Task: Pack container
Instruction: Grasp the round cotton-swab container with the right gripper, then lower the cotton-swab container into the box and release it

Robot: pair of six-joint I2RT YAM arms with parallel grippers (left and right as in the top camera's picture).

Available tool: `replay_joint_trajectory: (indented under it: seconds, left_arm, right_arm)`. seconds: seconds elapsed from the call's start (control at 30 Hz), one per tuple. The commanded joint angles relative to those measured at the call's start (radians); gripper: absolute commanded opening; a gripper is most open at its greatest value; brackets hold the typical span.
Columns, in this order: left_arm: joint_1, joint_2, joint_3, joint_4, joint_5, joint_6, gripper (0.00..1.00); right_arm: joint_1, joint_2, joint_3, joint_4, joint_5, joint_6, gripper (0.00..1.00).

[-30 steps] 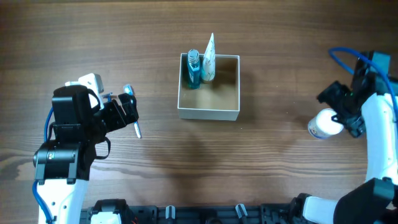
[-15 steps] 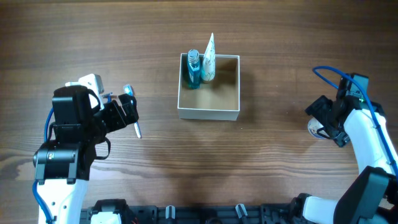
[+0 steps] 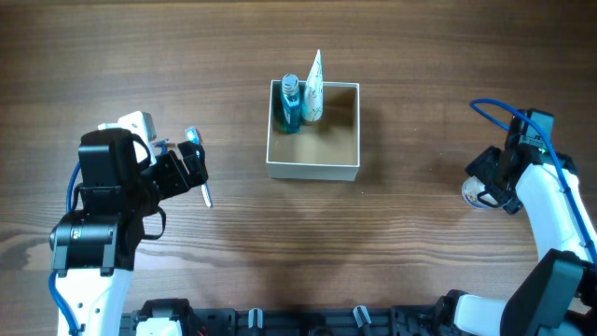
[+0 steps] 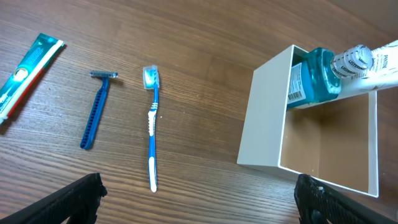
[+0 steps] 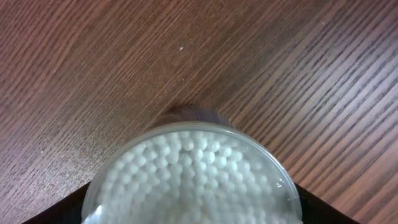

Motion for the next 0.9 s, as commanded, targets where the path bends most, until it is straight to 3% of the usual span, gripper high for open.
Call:
replay_joint_trajectory:
  seconds: [0.0, 0.07, 0.13, 0.27, 0.3, 0.6, 0.73, 0.87]
  left_arm:
    - [-0.005, 0.003, 0.019, -0.005, 0.019, -0.005, 1.00]
    - [-0.005, 0.003, 0.019, -0.006, 0.019, -0.005, 1.00]
    - [-0.005, 0.003, 0.019, -0.005, 0.019, -0.005, 1.00]
    - [-0.005, 0.003, 0.019, -0.005, 0.019, -0.005, 1.00]
    - [-0.005, 0.003, 0.019, -0.005, 0.019, -0.005, 1.00]
    - [-0.005, 0.003, 0.019, -0.005, 0.019, -0.005, 1.00]
    - [-0.005, 0.003, 0.019, -0.005, 0.019, -0.005, 1.00]
    - [-0.005, 0.003, 0.019, -0.006, 0.019, -0.005, 1.00]
  right_arm:
    - [-0.002, 0.002, -0.002, -0.002, 0.020, -0.007, 0.63]
    - [-0.002, 0.002, -0.002, -0.006, 0.020, -0.007, 0.57]
    - [-0.002, 0.002, -0.002, -0.006, 0.019, -0.007, 0.45]
    - [-0.002, -0.007, 0.005, -0.006, -0.025, -0.011, 0.08]
    - [-0.002, -0.012, 0.010, -0.006, -0.040, -0.023, 0.04]
    - [0.142, -0.172, 0.335, -0.194, -0.185, -0.190, 0.04]
    - [0.320, -0.177, 0.533, -0.280, -0.215, -0.309, 0.04]
    - [0.518, -0.164, 0.632, -0.223, -0.225, -0.384, 0.04]
